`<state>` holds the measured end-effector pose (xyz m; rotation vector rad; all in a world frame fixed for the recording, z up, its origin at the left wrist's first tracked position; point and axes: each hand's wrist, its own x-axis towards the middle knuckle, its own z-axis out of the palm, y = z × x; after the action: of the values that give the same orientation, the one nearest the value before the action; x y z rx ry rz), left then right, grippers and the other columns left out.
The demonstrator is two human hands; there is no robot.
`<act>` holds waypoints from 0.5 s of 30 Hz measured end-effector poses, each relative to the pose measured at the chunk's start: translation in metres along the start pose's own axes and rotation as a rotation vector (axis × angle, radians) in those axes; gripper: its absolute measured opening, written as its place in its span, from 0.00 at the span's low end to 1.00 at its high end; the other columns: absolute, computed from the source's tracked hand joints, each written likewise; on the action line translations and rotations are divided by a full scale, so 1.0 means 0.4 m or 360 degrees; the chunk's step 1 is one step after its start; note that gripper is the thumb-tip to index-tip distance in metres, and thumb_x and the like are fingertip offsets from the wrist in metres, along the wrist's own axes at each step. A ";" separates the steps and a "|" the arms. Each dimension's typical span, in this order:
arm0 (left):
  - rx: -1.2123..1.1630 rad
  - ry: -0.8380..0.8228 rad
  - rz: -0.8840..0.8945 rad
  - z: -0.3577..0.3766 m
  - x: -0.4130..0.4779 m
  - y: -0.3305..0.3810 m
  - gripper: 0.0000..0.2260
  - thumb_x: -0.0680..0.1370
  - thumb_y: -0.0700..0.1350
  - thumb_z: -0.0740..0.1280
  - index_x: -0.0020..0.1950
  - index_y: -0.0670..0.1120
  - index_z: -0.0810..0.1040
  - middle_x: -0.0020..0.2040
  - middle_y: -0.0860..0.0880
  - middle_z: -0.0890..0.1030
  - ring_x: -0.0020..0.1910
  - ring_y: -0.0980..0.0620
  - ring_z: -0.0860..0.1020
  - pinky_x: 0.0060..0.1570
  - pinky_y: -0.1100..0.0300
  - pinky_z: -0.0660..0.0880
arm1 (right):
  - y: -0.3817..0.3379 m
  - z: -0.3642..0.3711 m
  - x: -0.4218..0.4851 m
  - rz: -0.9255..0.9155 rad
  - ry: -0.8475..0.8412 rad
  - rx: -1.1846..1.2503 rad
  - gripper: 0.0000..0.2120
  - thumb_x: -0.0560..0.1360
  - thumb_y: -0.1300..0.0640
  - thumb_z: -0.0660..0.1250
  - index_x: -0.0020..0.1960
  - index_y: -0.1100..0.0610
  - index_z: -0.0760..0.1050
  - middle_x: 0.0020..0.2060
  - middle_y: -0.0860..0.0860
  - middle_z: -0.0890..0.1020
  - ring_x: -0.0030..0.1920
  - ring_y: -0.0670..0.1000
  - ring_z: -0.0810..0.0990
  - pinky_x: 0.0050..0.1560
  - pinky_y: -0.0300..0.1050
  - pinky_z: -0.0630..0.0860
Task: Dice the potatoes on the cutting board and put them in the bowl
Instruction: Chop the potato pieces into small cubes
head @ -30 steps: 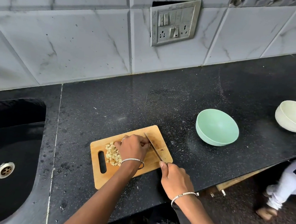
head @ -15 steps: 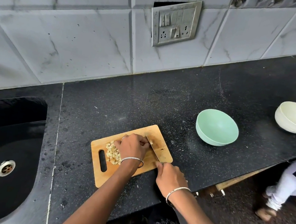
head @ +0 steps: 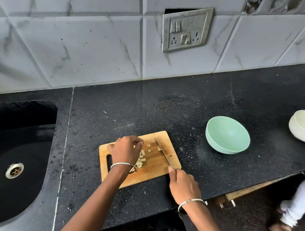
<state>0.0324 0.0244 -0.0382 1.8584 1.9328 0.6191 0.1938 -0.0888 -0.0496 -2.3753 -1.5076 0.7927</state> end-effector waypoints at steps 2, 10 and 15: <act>-0.0120 -0.0023 -0.0036 -0.021 0.002 -0.023 0.04 0.75 0.52 0.68 0.44 0.56 0.83 0.40 0.58 0.83 0.45 0.52 0.80 0.51 0.52 0.72 | -0.007 0.013 -0.008 -0.0083 -0.0039 0.0001 0.25 0.82 0.39 0.47 0.50 0.55 0.76 0.47 0.57 0.81 0.51 0.62 0.79 0.47 0.52 0.73; -0.0288 -0.0107 -0.0155 -0.057 -0.028 -0.083 0.04 0.72 0.48 0.72 0.41 0.58 0.82 0.37 0.60 0.82 0.40 0.58 0.80 0.49 0.52 0.77 | -0.014 0.012 -0.019 -0.0196 -0.0026 0.0186 0.27 0.81 0.37 0.47 0.42 0.53 0.76 0.37 0.52 0.81 0.42 0.56 0.80 0.46 0.53 0.75; -0.0026 -0.0108 -0.0014 -0.032 -0.051 -0.071 0.04 0.73 0.53 0.70 0.46 0.58 0.81 0.42 0.59 0.82 0.47 0.54 0.79 0.48 0.55 0.71 | -0.004 0.000 -0.005 -0.0092 -0.0060 0.0052 0.27 0.80 0.35 0.47 0.45 0.53 0.77 0.42 0.54 0.81 0.45 0.59 0.79 0.49 0.53 0.76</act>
<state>0.0028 0.0028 -0.0438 1.8358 1.8863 0.5605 0.1917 -0.0898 -0.0483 -2.2946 -1.5581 0.8469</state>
